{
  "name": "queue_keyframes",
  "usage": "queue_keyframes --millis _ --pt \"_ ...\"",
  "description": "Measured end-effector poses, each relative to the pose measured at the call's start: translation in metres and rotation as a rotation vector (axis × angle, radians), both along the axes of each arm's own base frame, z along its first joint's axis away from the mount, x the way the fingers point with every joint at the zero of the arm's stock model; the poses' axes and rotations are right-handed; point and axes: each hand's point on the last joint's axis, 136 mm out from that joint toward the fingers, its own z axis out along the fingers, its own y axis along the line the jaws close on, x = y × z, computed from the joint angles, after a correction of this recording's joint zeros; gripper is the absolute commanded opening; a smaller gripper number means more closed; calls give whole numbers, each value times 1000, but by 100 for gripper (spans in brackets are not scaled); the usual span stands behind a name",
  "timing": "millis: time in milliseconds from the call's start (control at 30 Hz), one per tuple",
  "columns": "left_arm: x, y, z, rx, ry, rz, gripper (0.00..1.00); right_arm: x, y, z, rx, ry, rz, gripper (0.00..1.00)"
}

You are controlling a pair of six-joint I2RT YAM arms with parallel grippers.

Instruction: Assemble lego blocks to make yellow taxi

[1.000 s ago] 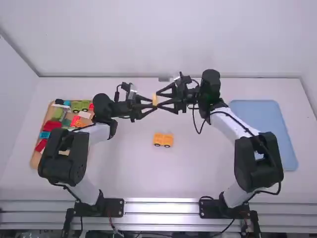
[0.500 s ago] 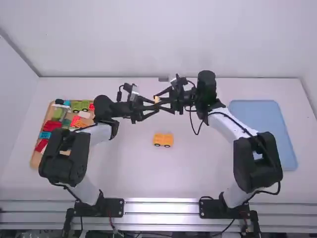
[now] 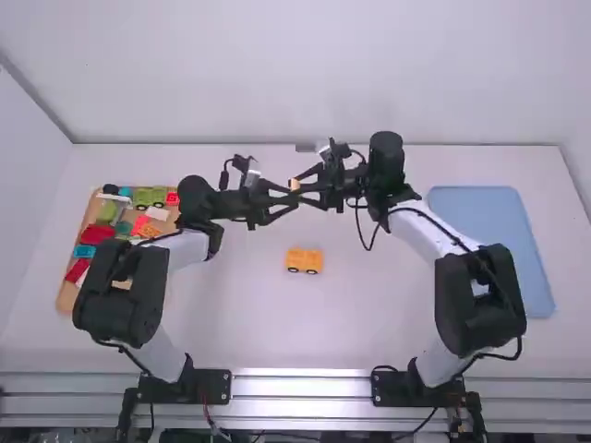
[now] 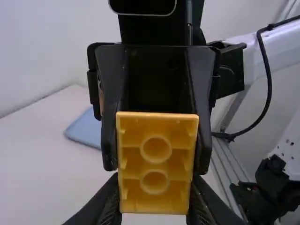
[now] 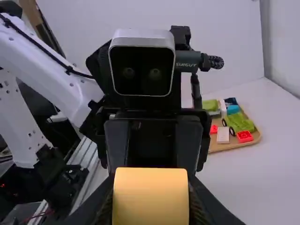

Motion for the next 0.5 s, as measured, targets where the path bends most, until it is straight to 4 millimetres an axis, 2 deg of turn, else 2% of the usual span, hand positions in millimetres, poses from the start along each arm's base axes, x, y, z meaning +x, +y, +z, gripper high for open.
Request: queue_keyframes --millis 100,200,233,267,333,367,400,433,467,500 --pt "0 0 0 0 -5 3 14 0 -1 0 0 1 1 33" --pt "0 0 0 0 -8 3 18 0 -1 0 2 -3 4 27" --pt "0 0 0 0 -8 3 28 0 -1 0 2 -3 4 22" --pt "0 0 0 0 -8 3 33 0 -1 0 2 -4 4 20" --pt "2 0 0 -1 -11 10 56 -2 -1 1 4 -5 15 15" --pt "3 0 0 -2 -8 18 71 -3 -1 1 7 -11 22 13" --pt "3 0 0 -4 -2 19 74 -4 -1 1 7 -10 24 13" --pt "4 0 0 -4 -5 22 83 -4 -1 1 8 -10 27 12" --pt "4 0 1 -4 -7 25 97 -4 -2 2 8 -9 29 12" --pt "5 0 0 -5 2 28 99 -4 -2 2 8 -8 27 10"
